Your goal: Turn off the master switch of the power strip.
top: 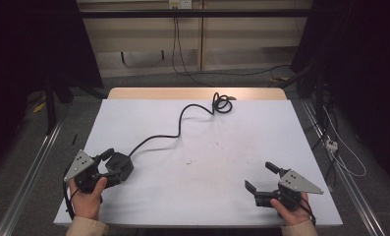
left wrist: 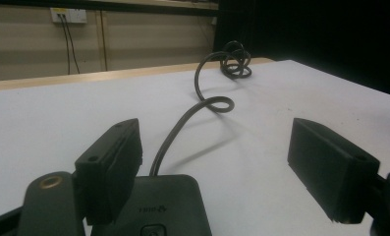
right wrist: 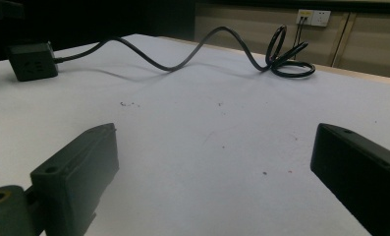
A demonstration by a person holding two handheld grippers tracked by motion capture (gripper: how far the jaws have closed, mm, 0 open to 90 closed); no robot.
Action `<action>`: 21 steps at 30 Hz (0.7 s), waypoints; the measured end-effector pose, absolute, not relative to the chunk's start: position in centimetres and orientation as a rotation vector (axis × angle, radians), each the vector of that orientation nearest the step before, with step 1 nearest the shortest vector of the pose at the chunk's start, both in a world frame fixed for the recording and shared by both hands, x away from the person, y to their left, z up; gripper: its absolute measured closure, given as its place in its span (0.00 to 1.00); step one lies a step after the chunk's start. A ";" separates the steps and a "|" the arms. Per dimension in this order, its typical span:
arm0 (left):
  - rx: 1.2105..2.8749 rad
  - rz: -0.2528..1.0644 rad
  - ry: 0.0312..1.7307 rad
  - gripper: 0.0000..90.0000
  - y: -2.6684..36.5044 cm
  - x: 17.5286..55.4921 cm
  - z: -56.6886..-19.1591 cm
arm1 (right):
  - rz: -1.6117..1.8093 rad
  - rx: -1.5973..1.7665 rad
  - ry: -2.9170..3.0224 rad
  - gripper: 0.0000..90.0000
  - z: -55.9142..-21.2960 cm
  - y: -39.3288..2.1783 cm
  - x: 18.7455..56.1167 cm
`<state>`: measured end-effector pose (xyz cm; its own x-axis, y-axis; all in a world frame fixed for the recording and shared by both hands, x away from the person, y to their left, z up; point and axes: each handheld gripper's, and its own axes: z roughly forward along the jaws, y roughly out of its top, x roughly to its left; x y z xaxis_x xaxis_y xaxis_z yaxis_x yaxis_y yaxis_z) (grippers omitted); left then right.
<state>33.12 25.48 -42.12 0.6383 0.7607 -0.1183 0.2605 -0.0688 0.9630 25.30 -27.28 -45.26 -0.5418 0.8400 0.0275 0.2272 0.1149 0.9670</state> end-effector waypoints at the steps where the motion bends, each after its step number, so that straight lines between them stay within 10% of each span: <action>1: 1.636 0.506 0.857 0.24 25.5 33.2 -42.1 | 1.451 1.034 1.850 0.04 -45.3 -27.3 25.3; 21: 1.664 0.502 0.899 0.36 26.5 34.0 -41.7 | 1.452 1.031 1.852 0.04 -45.2 -27.2 25.3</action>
